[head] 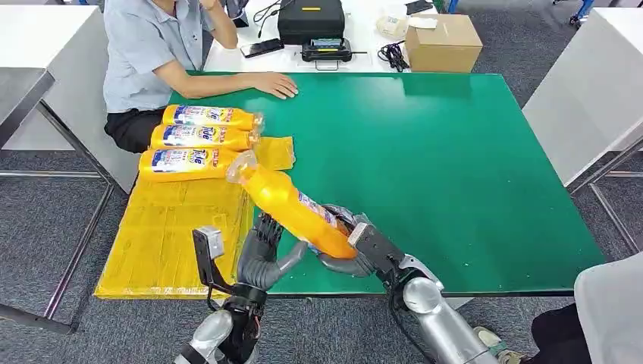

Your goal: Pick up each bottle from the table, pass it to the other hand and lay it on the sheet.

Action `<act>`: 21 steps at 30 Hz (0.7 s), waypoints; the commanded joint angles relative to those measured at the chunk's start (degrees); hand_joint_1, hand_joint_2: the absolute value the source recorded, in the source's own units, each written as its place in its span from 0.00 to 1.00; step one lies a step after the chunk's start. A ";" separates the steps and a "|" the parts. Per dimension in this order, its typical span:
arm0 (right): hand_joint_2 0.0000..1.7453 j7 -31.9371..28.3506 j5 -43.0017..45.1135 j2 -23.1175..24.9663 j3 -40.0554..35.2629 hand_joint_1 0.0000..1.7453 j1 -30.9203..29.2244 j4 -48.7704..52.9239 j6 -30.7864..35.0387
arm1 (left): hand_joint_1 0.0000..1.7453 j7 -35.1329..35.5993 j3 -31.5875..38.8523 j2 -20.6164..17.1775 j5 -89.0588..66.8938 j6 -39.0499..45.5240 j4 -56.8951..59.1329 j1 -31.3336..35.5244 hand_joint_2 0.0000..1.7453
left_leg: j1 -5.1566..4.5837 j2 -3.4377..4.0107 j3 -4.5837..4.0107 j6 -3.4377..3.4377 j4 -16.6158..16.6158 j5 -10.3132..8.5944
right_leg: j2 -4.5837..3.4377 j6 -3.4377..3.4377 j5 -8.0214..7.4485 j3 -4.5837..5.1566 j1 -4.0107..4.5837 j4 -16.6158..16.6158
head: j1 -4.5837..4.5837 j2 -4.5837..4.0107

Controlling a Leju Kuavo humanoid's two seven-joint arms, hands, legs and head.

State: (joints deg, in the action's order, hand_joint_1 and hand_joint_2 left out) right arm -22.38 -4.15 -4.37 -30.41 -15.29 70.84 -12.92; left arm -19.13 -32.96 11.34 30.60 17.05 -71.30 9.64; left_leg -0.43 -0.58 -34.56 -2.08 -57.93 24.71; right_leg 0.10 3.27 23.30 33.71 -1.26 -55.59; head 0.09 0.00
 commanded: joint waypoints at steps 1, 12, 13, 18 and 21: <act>1.00 -2.17 -1.64 0.23 -5.77 1.00 -3.68 -7.30 -0.81 | 0.00 -0.28 1.44 0.33 2.12 -1.72 0.72 2.24 1.00 | 0.09 0.16 0.24 0.14 0.01 0.10 | -0.12 -0.16 0.05 -0.21 0.10 0.04 | -0.02 0.00; 1.00 -4.29 -1.72 1.54 -8.51 1.00 -3.78 -9.58 -2.49 | 0.00 0.41 3.12 1.14 7.84 -5.13 0.02 2.44 1.00 | 0.09 0.11 0.19 0.14 -0.01 0.08 | -0.07 -0.15 0.04 -0.17 0.10 0.03 | -0.02 0.00; 1.00 -4.28 -1.57 1.54 -8.35 1.00 -3.80 -9.82 -2.52 | 0.00 0.37 3.10 1.07 7.87 -5.17 -0.21 2.31 1.00 | 0.09 0.05 0.14 0.11 0.00 0.05 | -0.03 -0.12 0.02 -0.14 0.10 0.04 | 0.00 0.00; 1.00 -4.58 -1.33 2.05 -8.98 1.00 -4.33 -10.93 -3.84 | 0.00 -0.07 3.82 1.28 9.87 -6.71 -1.81 1.83 1.00 | 0.08 0.11 0.19 0.13 0.00 0.08 | -0.07 -0.15 0.05 -0.17 0.09 0.01 | -0.02 0.00; 1.00 -4.80 -1.05 2.33 -8.88 1.00 -4.30 -11.16 -3.75 | 0.04 -0.22 3.51 1.10 9.91 -7.38 -2.88 1.62 1.00 | 0.10 0.12 0.21 0.13 0.00 0.10 | -0.08 -0.16 0.06 -0.20 0.10 0.03 | 0.00 0.00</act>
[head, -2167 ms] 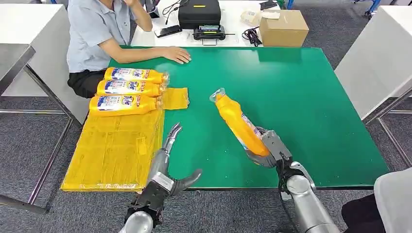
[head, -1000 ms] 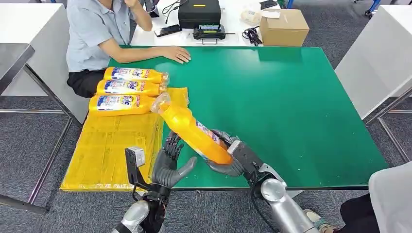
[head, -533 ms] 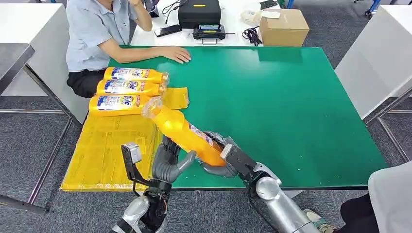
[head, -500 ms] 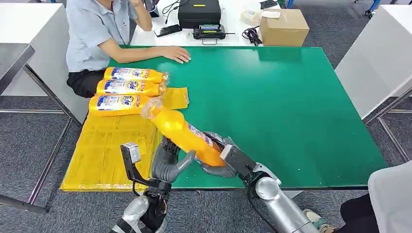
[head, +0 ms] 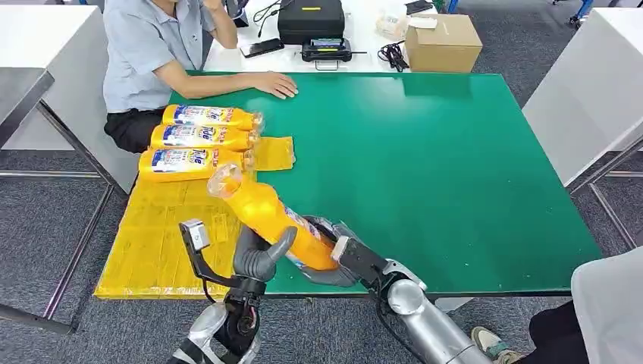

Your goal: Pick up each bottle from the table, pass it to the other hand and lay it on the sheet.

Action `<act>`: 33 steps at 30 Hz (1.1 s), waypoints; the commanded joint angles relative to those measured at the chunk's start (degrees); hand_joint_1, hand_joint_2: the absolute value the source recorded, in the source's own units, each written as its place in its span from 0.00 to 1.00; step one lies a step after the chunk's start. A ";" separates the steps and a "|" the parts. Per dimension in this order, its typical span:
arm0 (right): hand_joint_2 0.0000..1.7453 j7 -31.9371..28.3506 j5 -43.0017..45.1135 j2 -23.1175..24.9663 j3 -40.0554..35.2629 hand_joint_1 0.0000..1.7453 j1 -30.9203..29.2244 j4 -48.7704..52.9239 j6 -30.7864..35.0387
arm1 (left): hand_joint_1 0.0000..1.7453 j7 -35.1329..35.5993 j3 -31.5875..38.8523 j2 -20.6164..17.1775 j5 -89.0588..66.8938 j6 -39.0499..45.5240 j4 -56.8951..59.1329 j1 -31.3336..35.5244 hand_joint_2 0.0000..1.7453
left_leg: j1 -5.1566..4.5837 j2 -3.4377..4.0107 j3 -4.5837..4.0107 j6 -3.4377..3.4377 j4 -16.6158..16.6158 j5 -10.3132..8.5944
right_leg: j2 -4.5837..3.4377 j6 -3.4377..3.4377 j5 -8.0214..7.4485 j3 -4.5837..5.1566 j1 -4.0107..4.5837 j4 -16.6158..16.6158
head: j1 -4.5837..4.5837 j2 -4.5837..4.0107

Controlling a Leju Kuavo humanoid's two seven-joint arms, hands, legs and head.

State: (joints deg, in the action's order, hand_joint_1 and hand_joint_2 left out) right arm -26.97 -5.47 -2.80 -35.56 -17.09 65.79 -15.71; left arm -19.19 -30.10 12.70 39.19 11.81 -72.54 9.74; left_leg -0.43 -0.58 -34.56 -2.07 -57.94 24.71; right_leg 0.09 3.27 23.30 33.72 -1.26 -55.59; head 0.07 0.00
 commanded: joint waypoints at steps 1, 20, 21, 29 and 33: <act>1.00 -0.27 0.36 0.74 -3.63 1.00 -2.44 -6.01 -0.91 | 0.85 -0.66 0.69 -0.18 1.07 -2.06 -2.07 1.27 1.00 | 0.09 0.08 0.15 0.12 0.00 0.08 | -0.05 -0.13 0.04 -0.15 0.10 0.03 | 0.02 0.00; 1.00 1.71 3.87 1.75 -0.34 0.00 -2.11 -6.98 -0.30 | 1.00 -3.17 -0.33 -0.58 -2.04 -1.85 -5.09 -0.26 1.00 | 0.06 -0.01 0.11 0.09 0.00 0.05 | 0.04 -0.11 0.05 -0.11 0.06 0.03 | 0.00 0.00; 1.00 1.71 3.86 1.81 -0.20 0.00 -2.14 -6.99 -0.12 | 1.00 -3.39 -0.39 -0.62 -2.45 -1.52 -5.16 -0.29 1.00 | 0.11 0.02 0.21 0.15 -0.03 0.11 | 0.02 -0.17 0.09 -0.22 0.13 0.03 | 0.00 0.00; 1.00 2.04 4.04 1.87 0.76 0.00 -1.32 -6.25 0.95 | 1.00 -5.16 -1.73 -1.55 -8.07 2.81 -3.99 0.66 1.00 | 0.03 -0.02 0.12 0.08 0.04 0.02 | 0.05 -0.09 0.03 -0.10 0.03 0.04 | 0.02 0.00; 1.00 2.13 2.05 1.13 1.07 0.00 -0.04 -4.74 3.95 | 1.00 -8.97 -4.25 -2.74 -21.55 13.85 -0.97 3.30 1.00 | 0.09 0.08 0.20 0.14 -0.02 0.10 | -0.03 -0.16 0.08 -0.19 0.10 0.01 | 0.02 0.00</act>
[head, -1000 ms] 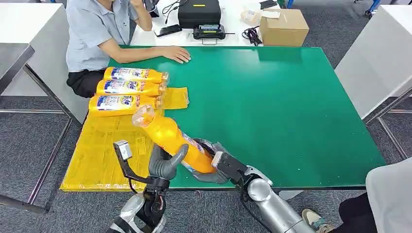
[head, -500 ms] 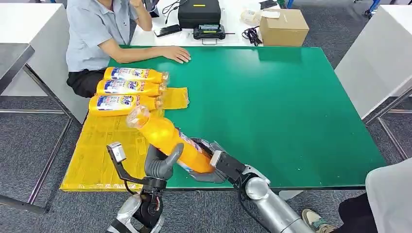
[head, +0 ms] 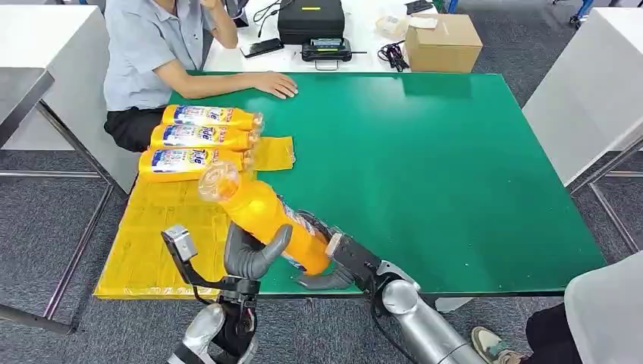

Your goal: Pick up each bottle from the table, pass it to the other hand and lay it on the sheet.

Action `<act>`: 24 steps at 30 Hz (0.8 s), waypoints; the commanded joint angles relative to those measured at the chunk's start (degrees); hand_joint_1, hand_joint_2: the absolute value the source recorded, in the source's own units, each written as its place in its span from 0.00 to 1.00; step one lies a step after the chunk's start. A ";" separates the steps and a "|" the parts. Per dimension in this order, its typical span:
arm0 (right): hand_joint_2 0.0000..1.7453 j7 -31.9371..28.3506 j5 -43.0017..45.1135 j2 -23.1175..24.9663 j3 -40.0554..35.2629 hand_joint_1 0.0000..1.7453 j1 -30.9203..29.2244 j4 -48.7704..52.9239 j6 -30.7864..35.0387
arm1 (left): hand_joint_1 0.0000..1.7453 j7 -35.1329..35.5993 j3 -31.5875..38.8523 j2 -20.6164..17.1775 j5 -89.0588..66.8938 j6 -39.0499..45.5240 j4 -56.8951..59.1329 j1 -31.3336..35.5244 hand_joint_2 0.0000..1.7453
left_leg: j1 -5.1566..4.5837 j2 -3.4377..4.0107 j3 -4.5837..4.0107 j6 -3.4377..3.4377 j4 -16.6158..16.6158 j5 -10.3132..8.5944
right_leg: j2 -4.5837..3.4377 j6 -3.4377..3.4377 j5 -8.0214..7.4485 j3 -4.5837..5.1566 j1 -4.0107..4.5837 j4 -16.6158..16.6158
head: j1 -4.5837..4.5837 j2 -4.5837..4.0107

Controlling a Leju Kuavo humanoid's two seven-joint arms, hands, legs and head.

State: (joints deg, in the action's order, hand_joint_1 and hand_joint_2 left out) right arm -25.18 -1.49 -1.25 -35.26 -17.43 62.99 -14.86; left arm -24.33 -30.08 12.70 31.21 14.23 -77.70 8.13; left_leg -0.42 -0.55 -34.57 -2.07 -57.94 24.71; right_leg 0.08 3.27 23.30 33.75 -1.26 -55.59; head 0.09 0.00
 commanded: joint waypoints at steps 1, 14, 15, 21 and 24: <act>1.00 -0.02 -3.48 -0.74 1.34 0.00 1.16 -1.24 5.15 | 1.00 -4.12 -5.16 -3.53 -20.22 16.74 6.00 6.05 1.00 | 0.07 -0.05 0.18 0.12 0.03 0.04 | 0.09 -0.14 0.06 -0.21 0.08 0.05 | -0.02 0.00; 1.00 -3.06 -15.32 0.95 7.82 0.00 1.89 2.62 12.92 | 1.00 0.03 31.29 -1.68 -111.81 25.77 2.84 5.45 1.00 | 0.07 0.26 0.18 0.16 0.00 0.07 | -0.20 -0.18 0.02 -0.08 0.08 -0.04 | 0.00 0.00; 1.00 -3.58 -14.55 1.42 7.81 0.00 1.41 1.52 12.26 | 1.00 2.52 29.65 -3.66 -114.72 25.77 5.07 6.95 1.00 | 0.07 0.22 0.12 0.14 -0.01 0.03 | -0.17 -0.16 -0.01 -0.04 0.08 -0.04 | 0.00 0.00; 1.00 -4.60 -13.54 1.35 7.06 0.00 0.61 -0.59 11.36 | 1.00 10.57 24.40 -9.17 -117.47 25.77 11.37 10.65 1.00 | 0.18 0.10 0.22 0.27 0.03 -0.05 | -0.08 -0.21 0.01 -0.17 0.16 -0.02 | -0.02 0.00; 1.00 -4.75 -13.30 1.20 7.33 0.00 1.12 -0.27 11.33 | 1.00 12.09 23.46 -10.36 -116.60 25.77 13.47 11.55 1.00 | 0.16 0.05 0.22 0.25 0.06 -0.06 | -0.04 -0.17 0.03 -0.20 0.14 -0.01 | 0.00 0.00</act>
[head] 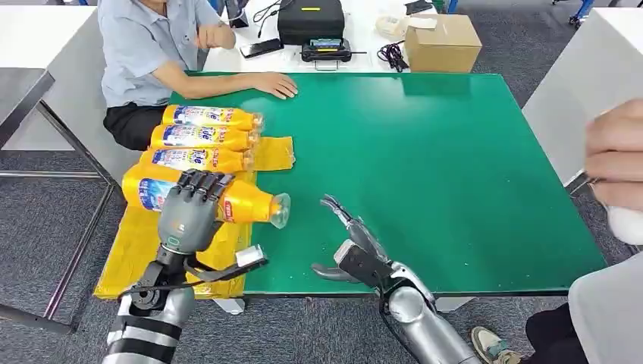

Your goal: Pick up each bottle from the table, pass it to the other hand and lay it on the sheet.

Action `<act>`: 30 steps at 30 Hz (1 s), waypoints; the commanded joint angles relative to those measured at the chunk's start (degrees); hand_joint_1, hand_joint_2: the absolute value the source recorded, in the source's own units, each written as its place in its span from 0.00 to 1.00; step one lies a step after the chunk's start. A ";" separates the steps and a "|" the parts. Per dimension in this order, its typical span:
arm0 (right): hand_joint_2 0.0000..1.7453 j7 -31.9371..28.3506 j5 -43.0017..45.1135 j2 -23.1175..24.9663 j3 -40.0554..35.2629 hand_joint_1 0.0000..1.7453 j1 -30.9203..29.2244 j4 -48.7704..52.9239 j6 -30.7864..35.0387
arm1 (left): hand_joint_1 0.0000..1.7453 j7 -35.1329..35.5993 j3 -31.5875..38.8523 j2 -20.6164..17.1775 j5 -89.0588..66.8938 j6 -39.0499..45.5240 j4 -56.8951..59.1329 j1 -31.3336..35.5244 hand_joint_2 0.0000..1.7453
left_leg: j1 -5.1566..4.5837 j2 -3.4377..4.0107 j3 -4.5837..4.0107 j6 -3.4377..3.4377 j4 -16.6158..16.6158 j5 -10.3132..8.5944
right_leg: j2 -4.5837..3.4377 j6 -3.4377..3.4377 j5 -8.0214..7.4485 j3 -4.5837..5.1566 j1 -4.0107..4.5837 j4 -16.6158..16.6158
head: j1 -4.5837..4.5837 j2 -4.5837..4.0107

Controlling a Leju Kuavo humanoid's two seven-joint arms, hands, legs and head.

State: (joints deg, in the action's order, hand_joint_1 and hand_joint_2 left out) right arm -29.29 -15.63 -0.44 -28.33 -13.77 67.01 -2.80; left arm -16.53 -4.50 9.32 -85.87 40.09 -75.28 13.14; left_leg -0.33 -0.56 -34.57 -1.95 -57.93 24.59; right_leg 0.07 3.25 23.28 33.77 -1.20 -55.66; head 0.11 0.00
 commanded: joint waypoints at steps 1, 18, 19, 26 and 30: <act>1.00 -0.80 1.72 0.21 -0.28 0.00 -2.45 -4.49 0.16 | 1.00 12.34 -10.85 -11.59 2.83 -0.09 11.78 7.35 1.00 | 0.04 0.06 0.17 0.09 0.05 0.04 | -0.03 -0.11 0.03 -0.16 0.05 0.05 | -0.02 0.00; 1.00 -0.78 1.15 1.52 1.21 0.00 -1.88 -5.00 -1.15 | 1.00 6.51 -8.05 -5.20 14.64 -0.09 44.98 16.55 1.00 | 0.06 0.04 0.27 0.12 0.06 0.08 | 0.00 -0.16 0.06 -0.28 0.08 0.09 | -0.04 0.00; 1.00 -0.70 1.08 1.62 1.44 0.00 -1.73 -5.09 -1.18 | 1.00 5.66 -7.97 -4.79 16.30 -0.09 45.46 16.57 1.00 | 0.05 0.03 0.28 0.11 0.05 0.09 | 0.04 -0.14 0.08 -0.29 0.07 0.09 | 0.00 0.00; 1.00 -0.61 0.86 2.37 1.74 0.00 -1.59 -6.28 -1.33 | 1.00 5.00 -6.85 -3.89 21.00 -2.17 48.09 16.90 1.00 | 0.09 0.03 0.22 0.13 -0.01 0.12 | 0.03 -0.16 0.10 -0.23 0.11 0.05 | -0.02 0.00; 1.00 -0.49 0.66 2.42 1.87 0.00 -1.84 -7.35 -1.48 | 1.00 6.74 -7.65 -4.18 21.13 -1.92 50.21 17.45 1.00 | 0.02 -0.01 0.16 0.09 0.03 0.05 | 0.04 -0.11 0.04 -0.16 0.03 0.05 | -0.02 0.00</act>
State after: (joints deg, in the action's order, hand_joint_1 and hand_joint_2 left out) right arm -30.14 -14.80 1.22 -27.63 -14.23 64.35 -3.83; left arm -10.97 -11.63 4.11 -66.09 38.75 -34.92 27.14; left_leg -0.36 -0.57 -34.61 -1.95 -57.94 24.60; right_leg 0.08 3.25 23.29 33.82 -1.22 -55.66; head 0.09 0.00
